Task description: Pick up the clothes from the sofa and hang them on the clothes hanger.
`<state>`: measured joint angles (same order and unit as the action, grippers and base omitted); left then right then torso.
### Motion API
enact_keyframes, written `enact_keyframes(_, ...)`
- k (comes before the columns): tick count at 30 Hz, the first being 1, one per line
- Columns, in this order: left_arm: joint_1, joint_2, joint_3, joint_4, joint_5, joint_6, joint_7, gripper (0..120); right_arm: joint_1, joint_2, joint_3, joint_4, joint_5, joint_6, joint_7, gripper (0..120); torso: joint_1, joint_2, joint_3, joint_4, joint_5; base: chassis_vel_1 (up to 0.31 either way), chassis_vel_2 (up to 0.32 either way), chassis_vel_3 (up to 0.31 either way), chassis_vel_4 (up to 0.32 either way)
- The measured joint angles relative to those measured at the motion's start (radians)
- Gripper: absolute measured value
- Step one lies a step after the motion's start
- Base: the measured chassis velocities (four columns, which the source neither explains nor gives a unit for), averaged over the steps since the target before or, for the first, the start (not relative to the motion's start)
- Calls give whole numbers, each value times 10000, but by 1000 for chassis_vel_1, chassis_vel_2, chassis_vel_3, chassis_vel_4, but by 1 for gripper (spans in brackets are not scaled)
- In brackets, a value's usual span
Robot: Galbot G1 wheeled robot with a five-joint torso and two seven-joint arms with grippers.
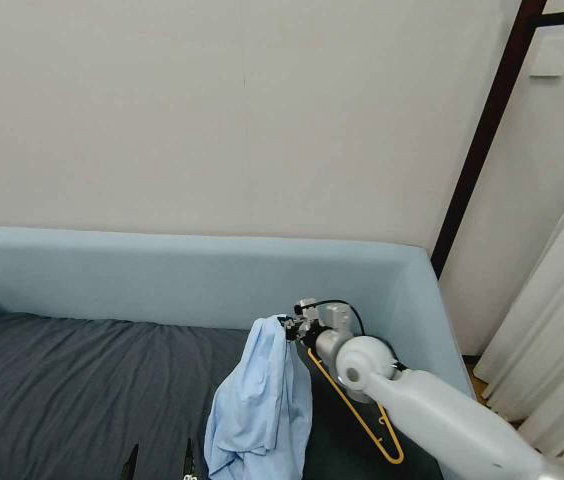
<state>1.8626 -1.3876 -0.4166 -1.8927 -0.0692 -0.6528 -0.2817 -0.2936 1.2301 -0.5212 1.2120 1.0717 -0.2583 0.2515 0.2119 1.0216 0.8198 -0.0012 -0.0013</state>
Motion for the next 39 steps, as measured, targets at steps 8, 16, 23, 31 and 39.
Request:
enact_keyframes(8,62,-138,-2,149,167,-105,-10,98,1041,2269,-326,-3167,-505,676,-385,0,0,0,-2,8,2,0,0,0,0)
enact_keyframes(16,69,-143,52,160,285,-115,-9,98,802,3009,-273,-4313,-1706,926,-1049,15,-1,0,-1,-1,8,0,0,0,0)
enact_keyframes(23,47,-78,104,162,336,-121,-23,98,499,1728,-761,-2686,-2736,360,-1055,38,-1,1,-3,-3,8,0,0,0,0)
enact_keyframes(31,50,75,128,100,342,-118,-28,98,-544,-949,-678,369,-4733,805,-1090,70,-1,2,-3,-2,11,0,0,0,0)
enact_keyframes(39,14,174,153,154,305,-63,-26,98,-3129,-3362,658,1744,-8411,2982,-1776,98,-2,3,-3,-4,10,0,0,0,0)
